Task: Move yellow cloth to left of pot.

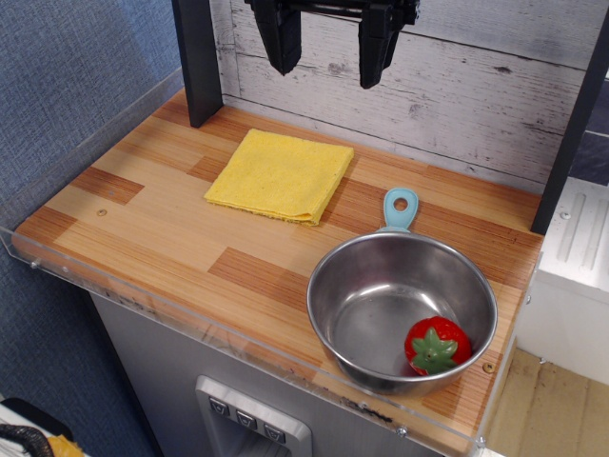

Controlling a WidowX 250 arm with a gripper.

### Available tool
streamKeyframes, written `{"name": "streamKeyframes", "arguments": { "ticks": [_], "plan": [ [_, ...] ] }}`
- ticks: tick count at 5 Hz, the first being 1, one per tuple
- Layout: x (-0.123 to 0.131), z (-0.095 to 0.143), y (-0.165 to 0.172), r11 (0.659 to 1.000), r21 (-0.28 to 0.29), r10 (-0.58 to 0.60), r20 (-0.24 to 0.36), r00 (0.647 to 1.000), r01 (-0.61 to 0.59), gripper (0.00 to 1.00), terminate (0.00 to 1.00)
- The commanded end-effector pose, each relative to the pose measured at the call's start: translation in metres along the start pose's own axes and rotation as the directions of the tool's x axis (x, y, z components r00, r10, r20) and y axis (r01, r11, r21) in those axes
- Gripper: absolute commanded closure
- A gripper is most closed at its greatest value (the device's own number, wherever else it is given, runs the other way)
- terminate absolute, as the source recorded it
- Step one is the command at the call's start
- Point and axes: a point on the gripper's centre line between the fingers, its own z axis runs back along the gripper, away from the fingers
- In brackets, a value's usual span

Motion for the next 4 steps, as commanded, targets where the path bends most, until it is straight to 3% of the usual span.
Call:
{"name": "streamKeyframes", "arguments": {
  "ticks": [1,4],
  "plan": [
    [0.000,0.000,0.000,1.000,0.000,0.000,0.000,1.000,0.000,0.00,0.00],
    [0.021,-0.015,0.046,0.999,0.022,0.032,0.042,0.999,-0.033,0.00,0.00]
  ]
}}
